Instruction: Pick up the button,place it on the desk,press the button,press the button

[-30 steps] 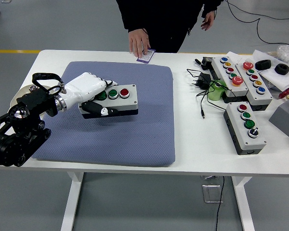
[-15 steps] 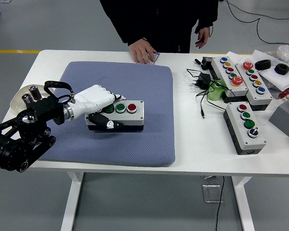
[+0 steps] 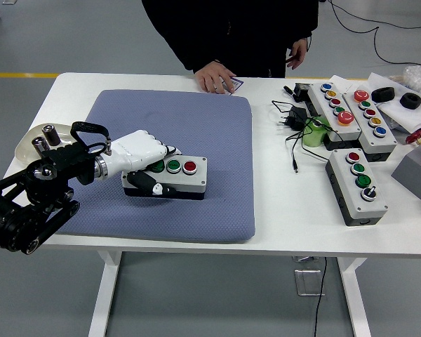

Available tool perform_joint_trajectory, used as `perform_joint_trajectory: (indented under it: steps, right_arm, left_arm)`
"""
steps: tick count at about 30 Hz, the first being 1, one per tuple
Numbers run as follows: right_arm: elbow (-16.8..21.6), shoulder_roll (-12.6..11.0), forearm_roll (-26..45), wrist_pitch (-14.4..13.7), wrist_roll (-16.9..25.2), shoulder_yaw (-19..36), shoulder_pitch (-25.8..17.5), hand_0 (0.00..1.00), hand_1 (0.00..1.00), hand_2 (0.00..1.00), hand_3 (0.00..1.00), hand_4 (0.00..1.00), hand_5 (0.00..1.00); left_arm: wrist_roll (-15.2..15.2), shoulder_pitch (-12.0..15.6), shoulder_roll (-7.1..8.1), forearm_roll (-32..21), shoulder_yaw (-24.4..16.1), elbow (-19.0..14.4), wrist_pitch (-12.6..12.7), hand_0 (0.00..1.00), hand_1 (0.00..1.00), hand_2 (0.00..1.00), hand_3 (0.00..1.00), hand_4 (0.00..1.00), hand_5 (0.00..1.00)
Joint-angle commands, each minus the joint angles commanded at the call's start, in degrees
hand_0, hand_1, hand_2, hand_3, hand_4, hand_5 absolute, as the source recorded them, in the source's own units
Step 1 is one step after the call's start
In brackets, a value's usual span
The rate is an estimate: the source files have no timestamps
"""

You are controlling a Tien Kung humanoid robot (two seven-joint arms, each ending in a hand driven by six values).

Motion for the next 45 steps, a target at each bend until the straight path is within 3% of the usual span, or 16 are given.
perform_joint_trajectory:
  steps: [1, 2, 7, 8, 14, 19, 20, 25, 26, 31, 32, 37, 38, 43, 44, 45]
  right_arm:
    - [0.0, 0.0, 0.1, 0.0, 0.0, -0.1, 0.0, 0.749, 0.691, 0.71, 0.58, 0.183, 0.131]
    - [0.0, 0.0, 0.1, 0.0, 0.0, -0.1, 0.1, 0.749, 0.691, 0.71, 0.58, 0.182, 0.131]
    - [0.0, -0.1, 0.1, 0.1, -0.1, -0.7, 0.2, 0.749, 0.691, 0.71, 0.58, 0.182, 0.131]
    - [0.0, -0.1, 0.0, 0.1, -0.1, -0.7, 0.3, 0.748, 0.691, 0.71, 0.58, 0.182, 0.131]
    - [0.0, -0.1, 0.0, 0.1, -0.1, -0.7, 0.3, 0.747, 0.691, 0.71, 0.58, 0.182, 0.132]
    - [0.0, -0.1, 0.0, 0.1, -0.1, -0.5, 0.2, 0.747, 0.691, 0.71, 0.58, 0.182, 0.132]
    - [0.0, -0.1, -0.1, 0.1, -0.1, -0.5, 0.2, 0.748, 0.691, 0.71, 0.58, 0.182, 0.131]
    - [0.0, -0.1, -0.1, 0.1, 0.0, -0.4, 0.2, 0.748, 0.691, 0.71, 0.58, 0.182, 0.131]
    - [0.0, -0.1, -0.1, 0.1, 0.0, -0.3, 0.2, 0.747, 0.691, 0.71, 0.58, 0.182, 0.132]
    - [0.0, 0.0, -0.3, 0.1, 0.0, -0.2, 0.2, 0.747, 0.691, 0.71, 0.58, 0.182, 0.132]
    - [0.0, 0.0, -0.3, 0.1, 0.0, -0.1, 0.2, 0.745, 0.691, 0.71, 0.58, 0.182, 0.132]
    - [0.0, 0.0, -0.5, 0.1, 0.0, 0.0, 0.1, 0.745, 0.691, 0.71, 0.58, 0.182, 0.132]
    - [0.0, 0.0, -0.5, 0.1, 0.0, 0.1, 0.1, 0.747, 0.691, 0.71, 0.58, 0.182, 0.132]
    - [0.0, 0.0, -0.5, 0.1, 0.0, 0.1, 0.1, 0.747, 0.691, 0.71, 0.58, 0.182, 0.132]
    - [0.0, 0.0, -0.5, 0.1, 0.0, 0.1, 0.1, 0.746, 0.691, 0.71, 0.58, 0.182, 0.132]
    - [0.0, 0.0, -0.4, 0.1, 0.0, 0.1, 0.1, 0.746, 0.691, 0.71, 0.58, 0.182, 0.132]
  left_arm:
    - [0.4, 0.1, 0.01, 0.0, -0.2, 0.0, -1.0, 0.526, 0.655, 0.749, 0.837, 0.823, 0.016]
    - [0.7, 0.2, 0.03, -0.1, -0.5, 0.0, -1.9, 0.791, 0.85, 0.954, 0.998, 0.99, 0.266]
    - [1.2, 0.6, 0.12, -2.0, -1.9, -0.4, -4.4, 0.791, 0.85, 0.954, 0.998, 0.99, 0.266]
    - [1.3, 0.7, 0.16, -2.4, -2.3, -0.7, -4.9, 0.895, 0.932, 0.998, 0.998, 0.998, 0.317]
    - [1.0, 2.0, 0.63, -4.2, -5.8, -3.8, -7.0, 0.922, 0.941, 0.998, 0.998, 0.998, 0.375]
    - [-0.3, 3.6, 1.47, -5.9, -10.1, -8.7, -9.7, 0.922, 0.941, 0.998, 0.998, 0.998, 0.375]
    - [-0.3, 3.9, 1.55, -5.8, -11.1, -9.8, -9.7, 0.881, 0.895, 0.977, 0.985, 0.998, 0.344]
    - [1.1, 6.0, 1.97, -7.9, -16.2, -15.4, -9.1, 0.881, 0.895, 0.977, 0.985, 0.998, 0.344]
    - [2.1, 6.5, 2.14, -8.8, -17.1, -16.7, -8.8, 0.793, 0.825, 0.892, 0.92, 0.507, 0.002]
    - [3.7, 7.8, 2.86, -9.7, -19.7, -21.8, -9.2, 0.793, 0.825, 0.892, 0.92, 0.507, 0.002]
    - [3.7, 7.9, 2.99, -9.8, -19.8, -22.5, -9.4, 0.779, 0.821, 0.885, 0.931, 0.731, 0.163]
    - [5.5, 8.6, 3.2, -11.6, -19.4, -24.3, -9.8, 0.779, 0.821, 0.885, 0.931, 0.731, 0.163]
    - [5.8, 8.6, 3.14, -11.9, -19.2, -24.3, -9.6, 0.337, 0.446, 0.478, 0.932, 0.943, 0.698]
    - [7.8, 9.0, 2.63, -12.1, -18.3, -23.7, -6.8, 0.337, 0.446, 0.478, 0.932, 0.943, 0.698]
    - [7.9, 9.1, 2.55, -12.1, -18.2, -23.7, -6.4, 0.049, 0.073, 0.132, 0.938, 0.945, 0.698]
    - [8.1, 9.1, 2.43, -12.2, -18.0, -23.6, -5.8, 0.049, 0.073, 0.132, 0.938, 0.945, 0.698]
